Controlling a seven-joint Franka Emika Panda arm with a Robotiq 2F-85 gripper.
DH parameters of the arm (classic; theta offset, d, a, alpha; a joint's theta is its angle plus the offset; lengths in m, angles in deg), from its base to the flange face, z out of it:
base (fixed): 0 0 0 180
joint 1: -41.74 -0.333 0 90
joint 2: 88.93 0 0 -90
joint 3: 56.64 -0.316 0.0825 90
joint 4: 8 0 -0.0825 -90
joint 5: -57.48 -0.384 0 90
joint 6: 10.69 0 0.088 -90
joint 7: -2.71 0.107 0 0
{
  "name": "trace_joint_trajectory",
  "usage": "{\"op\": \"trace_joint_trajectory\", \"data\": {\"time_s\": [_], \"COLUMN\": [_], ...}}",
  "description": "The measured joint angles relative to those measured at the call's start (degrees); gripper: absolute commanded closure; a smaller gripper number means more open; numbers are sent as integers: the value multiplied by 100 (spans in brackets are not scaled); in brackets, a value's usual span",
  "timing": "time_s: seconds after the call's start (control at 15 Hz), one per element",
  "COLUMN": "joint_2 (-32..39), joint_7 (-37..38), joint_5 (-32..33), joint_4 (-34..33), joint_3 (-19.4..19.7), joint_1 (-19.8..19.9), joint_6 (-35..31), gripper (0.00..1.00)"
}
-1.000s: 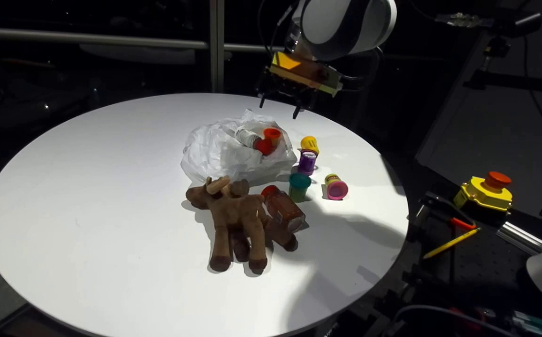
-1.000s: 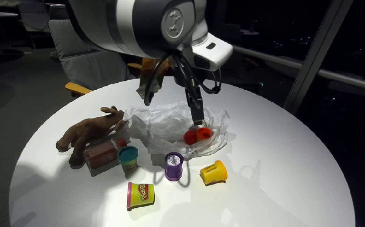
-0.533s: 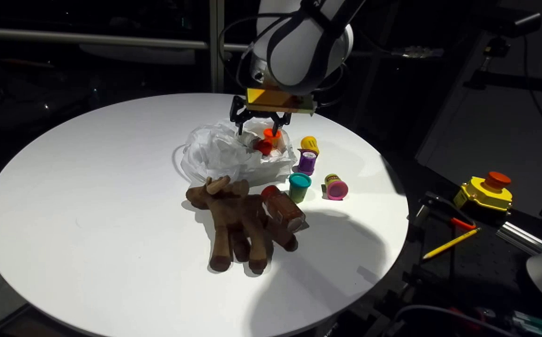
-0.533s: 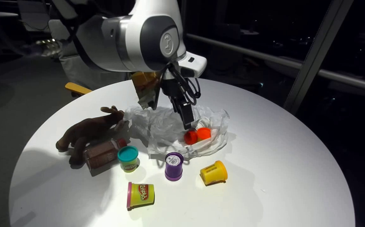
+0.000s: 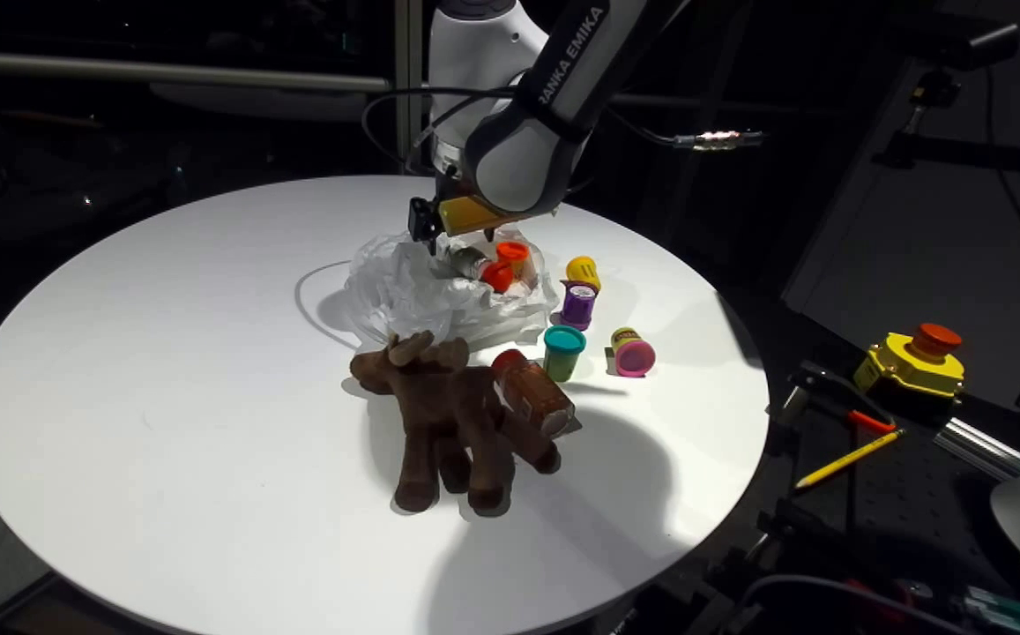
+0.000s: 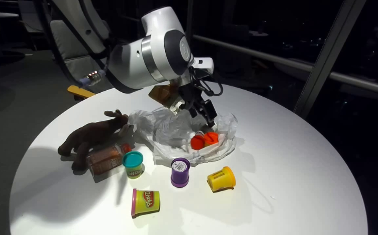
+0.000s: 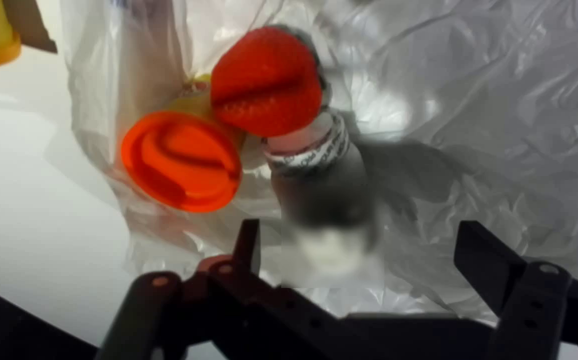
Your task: Remove the things from the plastic bag and put them on the table
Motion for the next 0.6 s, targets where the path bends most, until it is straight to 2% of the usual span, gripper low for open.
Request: {"op": "trace_joint_trajectory", "data": {"time_s": [0.2, 0.33, 0.4, 0.47, 0.6], "joint_2": [193, 295, 328, 349, 354], "joint_7": [-199, -350, -417, -490, -669], "joint_5": [35, 34, 35, 34, 32], "joint_4": [-276, -409, -457, -500, -578], "joint_3": [93, 77, 51, 16, -125], "joint_1": [-17, 41, 88, 140, 307], "joint_6": [197, 397, 487, 571, 746], "gripper": [1, 12, 22, 37, 55]}}
